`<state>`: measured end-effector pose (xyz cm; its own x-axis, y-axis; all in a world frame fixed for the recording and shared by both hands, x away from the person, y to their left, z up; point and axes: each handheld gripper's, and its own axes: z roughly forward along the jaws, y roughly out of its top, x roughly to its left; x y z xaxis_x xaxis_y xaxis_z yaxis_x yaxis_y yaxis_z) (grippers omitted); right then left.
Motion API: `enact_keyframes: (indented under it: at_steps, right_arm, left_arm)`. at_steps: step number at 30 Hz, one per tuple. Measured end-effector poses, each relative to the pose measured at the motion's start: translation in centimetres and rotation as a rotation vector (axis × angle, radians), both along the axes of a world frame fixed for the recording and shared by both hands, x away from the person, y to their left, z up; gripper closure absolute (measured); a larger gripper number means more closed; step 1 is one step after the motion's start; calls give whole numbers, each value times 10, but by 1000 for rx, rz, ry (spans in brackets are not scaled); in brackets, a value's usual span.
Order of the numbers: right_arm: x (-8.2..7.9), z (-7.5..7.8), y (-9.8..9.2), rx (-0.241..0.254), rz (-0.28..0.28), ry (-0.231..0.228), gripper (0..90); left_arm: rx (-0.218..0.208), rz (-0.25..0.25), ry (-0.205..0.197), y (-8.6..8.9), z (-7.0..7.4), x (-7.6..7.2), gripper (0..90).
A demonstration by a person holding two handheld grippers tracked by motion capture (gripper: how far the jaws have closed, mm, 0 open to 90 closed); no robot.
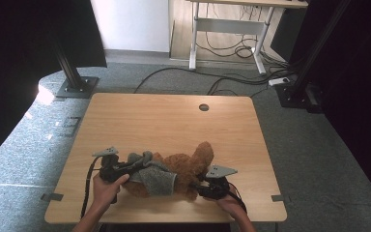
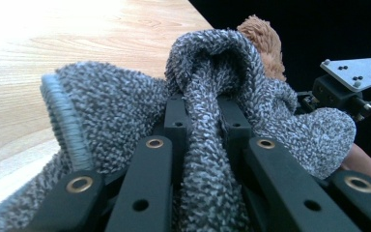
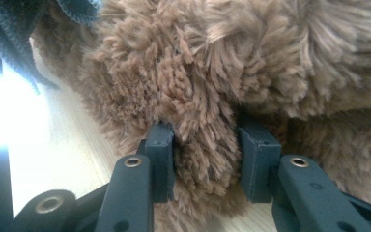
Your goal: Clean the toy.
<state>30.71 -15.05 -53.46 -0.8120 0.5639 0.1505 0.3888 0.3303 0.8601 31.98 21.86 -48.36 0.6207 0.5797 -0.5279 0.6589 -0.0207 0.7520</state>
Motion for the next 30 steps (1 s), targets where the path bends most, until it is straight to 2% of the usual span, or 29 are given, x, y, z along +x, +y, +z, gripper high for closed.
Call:
enact_keyframes:
  at_steps: [4, 7, 10, 14, 19, 26, 30]
  right_arm:
    - [0, -1, 1, -15, -21, 17, 540]
    - [0, -1, 6, -26, -35, 32, 455]
    - [0, -1, 12, -35, -55, 33, 419]
    - [2, -1, 16, -50, -99, 2, 455]
    - [10, -1, 24, -62, -182, -38, 508]
    - [19, 0, 24, -62, -225, -65, 518]
    - [19, 1, 22, -81, -260, -87, 520]
  left_arm:
    - [5, 7, -19, -3, -3, -4, 785]
    - [30, 16, -45, -7, -4, -6, 786]
    - [43, 30, -59, -9, -6, -5, 788]
    - [28, 50, -49, -11, -8, 5, 790]
    - [66, 84, -56, -21, -8, 26, 792]
    - [92, 110, -61, -32, -10, 46, 794]
    - [89, 110, -72, -40, -11, 53, 793]
